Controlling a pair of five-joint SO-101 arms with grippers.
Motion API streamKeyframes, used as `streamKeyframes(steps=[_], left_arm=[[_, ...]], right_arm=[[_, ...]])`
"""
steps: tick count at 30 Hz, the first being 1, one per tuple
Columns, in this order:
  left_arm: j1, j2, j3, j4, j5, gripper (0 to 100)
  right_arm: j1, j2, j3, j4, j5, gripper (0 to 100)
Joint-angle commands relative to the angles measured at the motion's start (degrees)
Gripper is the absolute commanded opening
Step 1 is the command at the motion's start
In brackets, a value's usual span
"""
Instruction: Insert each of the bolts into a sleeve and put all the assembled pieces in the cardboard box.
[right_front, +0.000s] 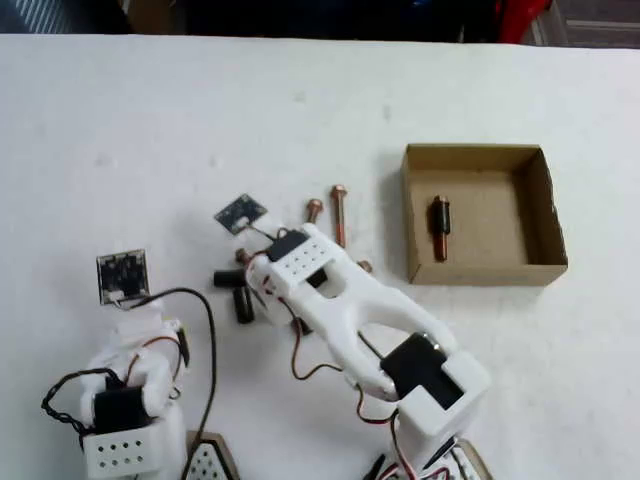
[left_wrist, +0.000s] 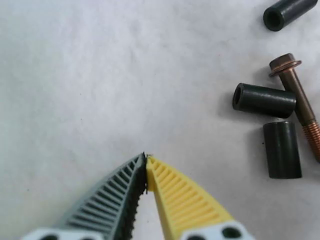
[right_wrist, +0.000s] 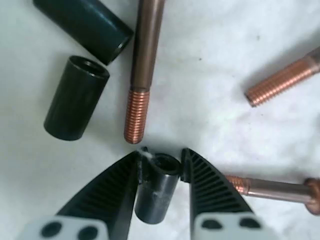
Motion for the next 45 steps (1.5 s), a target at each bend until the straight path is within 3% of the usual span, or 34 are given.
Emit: streamKeyframes(steps=[1, 13, 18, 23, 45], left_arm=[[-0.6, -0.5, -0.2, 0.3, -0.4, 2], [-0.6, -0.5, -0.2, 0.3, -0.4, 2], [-0.6, -0.5, -0.2, 0.3, -0.4, 2], [-0.6, -0.5, -0.2, 0.3, -0.4, 2], [-0.6, -0.5, -0.2, 0.4, -0.4, 2]], right_arm=[[0.0, -0.2, -3.3, 3.4, -0.4, 7.3], [1.3, -0.2, -15.3, 11.0, -0.4, 7.3], [7.4, 0.3, -18.8, 10.9, -0.4, 7.3], [11.6, 0.4, -19.3, 10.8, 5.4, 7.3], [6.6, 0.5, -18.3, 8.8, 6.4, 7.7]])
